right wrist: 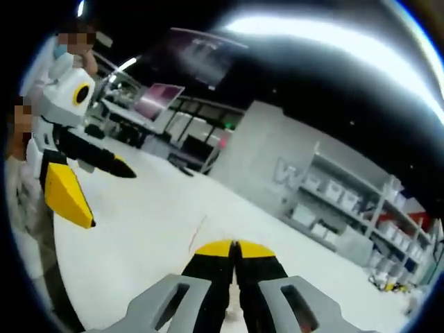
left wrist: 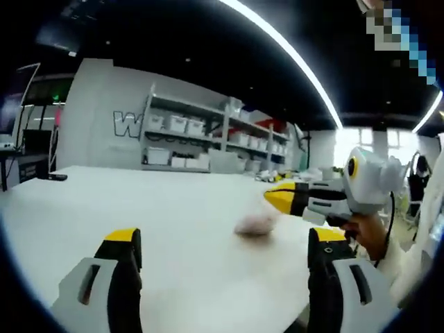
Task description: Open the resealable bag by pulling the two sides of the seal apart until the entire bag opening is separated and visibly accessible.
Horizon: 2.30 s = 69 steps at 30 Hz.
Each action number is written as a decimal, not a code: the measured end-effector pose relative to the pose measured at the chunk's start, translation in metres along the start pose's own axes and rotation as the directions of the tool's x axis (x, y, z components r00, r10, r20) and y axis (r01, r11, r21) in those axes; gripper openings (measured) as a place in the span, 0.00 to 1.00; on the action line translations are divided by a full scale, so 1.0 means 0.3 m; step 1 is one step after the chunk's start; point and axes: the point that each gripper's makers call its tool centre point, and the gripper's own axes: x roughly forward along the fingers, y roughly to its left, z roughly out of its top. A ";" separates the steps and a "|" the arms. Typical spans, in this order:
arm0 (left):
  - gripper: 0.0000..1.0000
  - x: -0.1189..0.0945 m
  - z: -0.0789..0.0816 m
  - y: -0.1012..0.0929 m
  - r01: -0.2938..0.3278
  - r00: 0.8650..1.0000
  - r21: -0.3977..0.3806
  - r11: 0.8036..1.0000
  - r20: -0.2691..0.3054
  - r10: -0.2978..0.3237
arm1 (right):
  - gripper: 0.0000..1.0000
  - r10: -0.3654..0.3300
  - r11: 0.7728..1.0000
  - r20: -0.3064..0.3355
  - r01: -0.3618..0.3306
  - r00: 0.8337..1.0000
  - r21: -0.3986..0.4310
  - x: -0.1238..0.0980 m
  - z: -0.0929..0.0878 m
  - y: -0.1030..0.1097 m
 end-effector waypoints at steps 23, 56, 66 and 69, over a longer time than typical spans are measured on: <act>0.96 -0.052 0.001 0.004 -0.010 1.000 -0.037 0.999 0.023 0.011 | 0.00 -0.023 0.993 0.050 0.029 0.998 -0.117 0.007 0.114 -0.081; 0.94 -0.049 0.003 -0.012 0.002 1.000 -0.042 0.999 0.019 -0.001 | 0.00 0.006 0.990 0.025 -0.002 1.000 -0.139 0.120 0.100 -0.144; 0.94 -0.053 -0.007 -0.011 0.000 1.000 -0.047 0.999 0.013 0.001 | 0.00 0.004 0.990 0.016 -0.002 1.000 -0.143 0.154 0.098 -0.167; 0.94 -0.055 -0.008 -0.009 -0.002 1.000 -0.050 0.999 0.014 0.002 | 0.00 0.005 0.990 0.011 -0.004 1.000 -0.143 0.160 0.093 -0.167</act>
